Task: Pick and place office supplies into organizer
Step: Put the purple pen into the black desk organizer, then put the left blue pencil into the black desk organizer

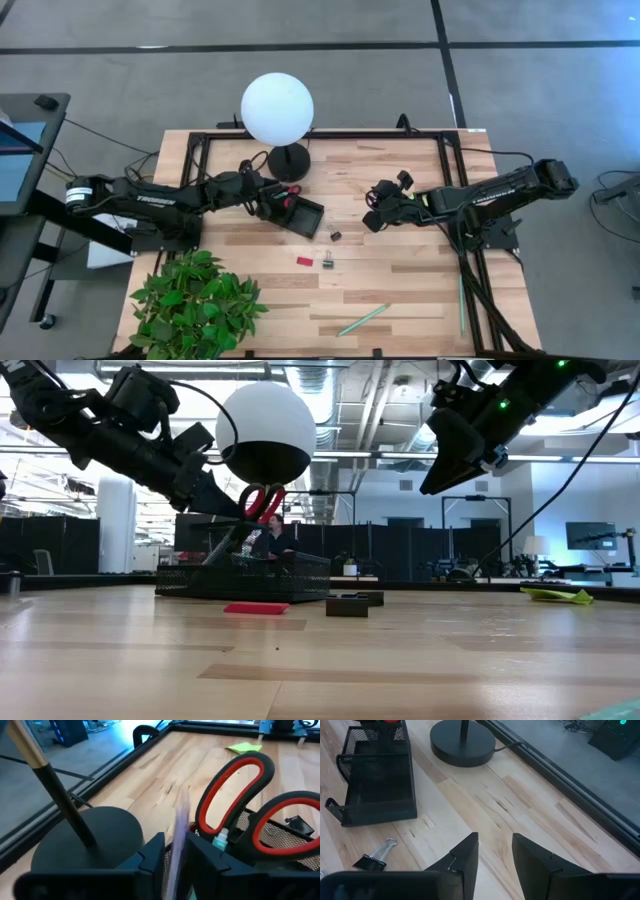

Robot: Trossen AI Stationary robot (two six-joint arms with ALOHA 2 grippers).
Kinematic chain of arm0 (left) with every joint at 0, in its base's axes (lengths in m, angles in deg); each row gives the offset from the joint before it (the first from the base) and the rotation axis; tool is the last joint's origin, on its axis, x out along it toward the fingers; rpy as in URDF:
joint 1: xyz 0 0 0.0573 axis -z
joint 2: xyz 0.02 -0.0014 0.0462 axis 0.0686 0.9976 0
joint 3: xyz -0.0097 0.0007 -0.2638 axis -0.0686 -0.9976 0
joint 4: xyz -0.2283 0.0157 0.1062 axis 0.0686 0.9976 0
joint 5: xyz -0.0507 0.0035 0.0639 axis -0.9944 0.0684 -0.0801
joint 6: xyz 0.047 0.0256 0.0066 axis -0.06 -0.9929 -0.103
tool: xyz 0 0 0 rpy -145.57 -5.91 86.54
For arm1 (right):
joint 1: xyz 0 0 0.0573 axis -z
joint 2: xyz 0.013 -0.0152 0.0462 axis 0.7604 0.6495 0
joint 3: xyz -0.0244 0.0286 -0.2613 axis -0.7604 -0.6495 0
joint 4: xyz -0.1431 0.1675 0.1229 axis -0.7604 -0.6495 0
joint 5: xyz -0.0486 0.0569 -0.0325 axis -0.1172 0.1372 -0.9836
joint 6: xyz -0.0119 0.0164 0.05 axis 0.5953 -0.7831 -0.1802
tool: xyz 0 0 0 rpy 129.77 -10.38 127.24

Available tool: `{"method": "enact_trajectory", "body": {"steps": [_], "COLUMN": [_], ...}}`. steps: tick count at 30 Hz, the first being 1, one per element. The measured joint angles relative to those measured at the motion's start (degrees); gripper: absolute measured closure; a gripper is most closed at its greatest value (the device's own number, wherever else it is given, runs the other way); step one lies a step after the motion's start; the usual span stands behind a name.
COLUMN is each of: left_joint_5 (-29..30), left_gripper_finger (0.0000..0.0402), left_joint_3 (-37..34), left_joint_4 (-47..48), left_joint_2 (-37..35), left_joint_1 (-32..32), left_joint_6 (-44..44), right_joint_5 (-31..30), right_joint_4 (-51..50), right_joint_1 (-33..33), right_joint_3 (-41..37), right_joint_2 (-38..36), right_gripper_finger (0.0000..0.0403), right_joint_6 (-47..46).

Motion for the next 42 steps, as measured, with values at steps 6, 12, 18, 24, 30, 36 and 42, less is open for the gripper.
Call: {"method": "enact_trajectory", "body": {"steps": [6, 12, 18, 24, 30, 36, 42], "left_joint_5": [0.0, 0.0, 0.1, -2.0, -7.2, -13.3, -13.6], "left_gripper_finger": [0.0277, 0.0257, 0.0258, 0.0266, 0.0269, 0.0269, 0.0269], "left_joint_3": [0.0, 2.2, 4.8, 5.2, 5.2, 5.2, 5.2], "left_joint_4": [0.0, 1.2, 5.5, 9.2, 10.2, 9.4, 5.9], "left_joint_2": [-1.6, -7.4, -18.3, -30.7, -38.5, -40.2, -40.3], "left_joint_1": [0.0, 0.0, 0.0, 1.2, 5.0, 9.7, 14.9], "left_joint_6": [0.2, 2.3, -0.6, -0.5, 0.8, 3.4, 1.5], "right_joint_5": [2.3, 7.8, 13.9, 25.0, 24.4, 22.9, 23.3], "right_joint_4": [0.0, 0.0, 1.2, 23.4, 43.7, 43.6, 44.5], "right_joint_1": [-0.4, -7.8, -19.9, -30.9, -36.5, -38.2, -37.5], "right_joint_3": [0.0, 0.0, 0.0, -8.9, -21.9, -26.6, -26.7], "right_joint_2": [0.0, -0.1, -0.1, 0.0, -0.1, 1.7, 4.8], "right_gripper_finger": [0.0289, 0.0289, 0.0297, 0.0308, 0.0310, 0.0310, 0.0310], "right_joint_6": [0.2, 3.5, 7.0, 16.4, 14.2, 1.9, -7.0]}}
